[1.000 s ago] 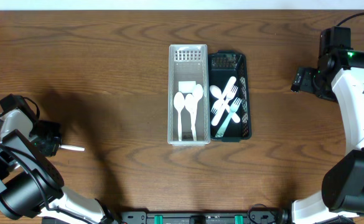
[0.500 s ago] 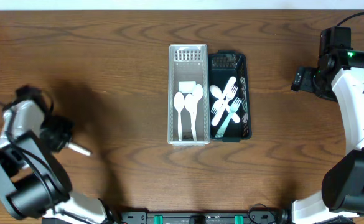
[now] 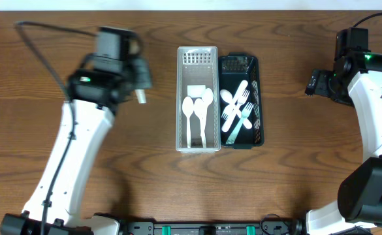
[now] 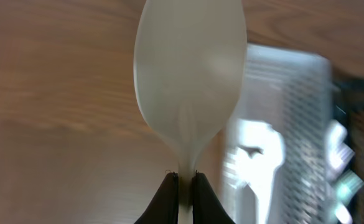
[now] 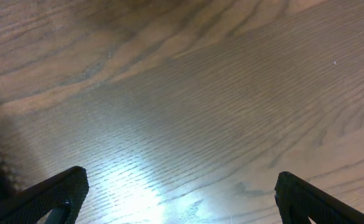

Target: Pack container

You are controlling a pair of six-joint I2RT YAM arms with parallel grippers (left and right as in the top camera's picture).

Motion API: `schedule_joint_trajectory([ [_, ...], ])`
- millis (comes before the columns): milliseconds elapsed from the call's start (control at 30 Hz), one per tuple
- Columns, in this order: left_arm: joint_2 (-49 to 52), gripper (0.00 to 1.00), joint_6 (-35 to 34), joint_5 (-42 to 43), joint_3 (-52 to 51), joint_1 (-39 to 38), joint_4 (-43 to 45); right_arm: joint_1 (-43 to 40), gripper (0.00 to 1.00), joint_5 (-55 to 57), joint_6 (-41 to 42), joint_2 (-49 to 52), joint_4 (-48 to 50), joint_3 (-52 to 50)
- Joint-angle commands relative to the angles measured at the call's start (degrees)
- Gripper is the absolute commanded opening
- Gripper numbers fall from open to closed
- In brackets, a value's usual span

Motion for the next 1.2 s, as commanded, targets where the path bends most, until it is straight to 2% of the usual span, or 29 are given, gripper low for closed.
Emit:
schedule_joint_trajectory([
  [0,2.0,0.06,1.4,-0.9,0.2,-6.5,-0.2,-0.4,0.99,-0.9,-0.6,0.0,0.1,-0.1],
  [200,9.1,0.06,0.1,-0.9,0.2,-14.6,-0.2,-0.4,0.99,-1.2,-0.6,0.0,0.1,-0.1],
  [333,16.0,0.06,-1.1,3.1,0.2,-15.1,-0.2,-0.4,0.99,-1.2,-0.6,0.0,0.1,-0.1],
  [533,22.5,0.06,-1.1,3.2,0.2,-15.0,0.3,-0.4,0.99,-1.2,-0.6,0.0,0.1,-0.1],
  [567,22.8,0.09,-1.1,3.2,0.2,-15.0,0.6,-0.4,0.99,-1.2,-0.6,0.0,0.1,-0.1],
  [633,22.8,0.23,-1.0,3.2,0.2,-15.0,1.2,-0.4,0.99,-1.2,-0.6,0.0,0.1,-0.1],
  [667,22.8,0.24,-1.0,3.2,0.2,-15.0,1.6,-0.4,0.99,-1.2,-0.6,0.0,0.1,-0.1],
  [700,22.7,0.29,-1.0,3.2,0.2,-15.0,1.8,-0.4,0.99,-1.2,-0.6,0.0,0.1,-0.1],
  [867,20.9,0.33,0.9,2.2,1.5,-15.0,0.1,-0.4,0.99,-1.2,-1.2,0.0,0.1,-0.1],
  [1033,12.8,0.33,1.3,-7.6,2.1,-13.7,-0.2,-0.4,0.99,-1.4,-1.7,0.0,0.8,-0.1],
  [1067,11.1,0.37,1.4,-9.0,2.1,-12.9,0.1,-0.3,0.99,-1.4,-1.7,0.0,1.3,-0.1],
  [1100,9.5,0.49,1.5,-9.9,2.1,-11.9,0.6,-0.2,0.99,-1.4,-1.6,0.0,1.9,-0.1],
  [1133,7.7,0.67,1.5,-10.5,2.1,-10.4,1.4,0.0,0.99,-1.4,-1.6,-0.1,2.4,-0.1],
  [1167,6.3,1.00,1.5,-10.6,2.1,-8.7,2.3,0.4,0.98,-1.4,-1.3,-0.1,3.4,-0.1],
])
